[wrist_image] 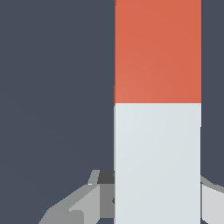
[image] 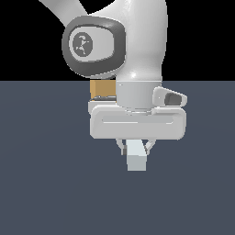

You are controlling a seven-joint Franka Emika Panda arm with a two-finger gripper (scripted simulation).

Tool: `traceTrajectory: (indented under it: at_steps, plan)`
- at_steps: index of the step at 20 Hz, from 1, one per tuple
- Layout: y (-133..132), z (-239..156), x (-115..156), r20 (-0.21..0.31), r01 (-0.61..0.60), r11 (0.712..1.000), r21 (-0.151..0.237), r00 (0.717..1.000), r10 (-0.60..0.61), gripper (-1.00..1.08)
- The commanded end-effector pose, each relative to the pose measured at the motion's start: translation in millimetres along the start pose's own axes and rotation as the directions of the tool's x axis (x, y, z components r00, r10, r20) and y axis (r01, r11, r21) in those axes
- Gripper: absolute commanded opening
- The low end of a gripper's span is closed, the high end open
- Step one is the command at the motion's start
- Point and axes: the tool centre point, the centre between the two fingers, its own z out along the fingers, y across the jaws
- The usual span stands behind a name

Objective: Insert the peg into the horizontal hole in a box.

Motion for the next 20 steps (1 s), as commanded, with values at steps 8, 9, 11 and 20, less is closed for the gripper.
traceTrajectory:
  at_steps: [8, 9, 11, 20]
  plan:
    - [11.8, -17.6, 167.2, 0.0, 0.279, 0.96, -0.003, 0.96, -0.279, -1.0]
    - [10.7, -18.7, 178.7, 0.0, 0.298, 0.955, -0.003, 0.955, -0.298, -1.0]
    - [8.4, -20.5, 198.1, 0.0, 0.329, 0.944, -0.003, 0.944, -0.329, -1.0]
    - [3.7, -22.8, 224.6, -0.001, 0.373, 0.928, -0.003, 0.928, -0.373, -1.0]
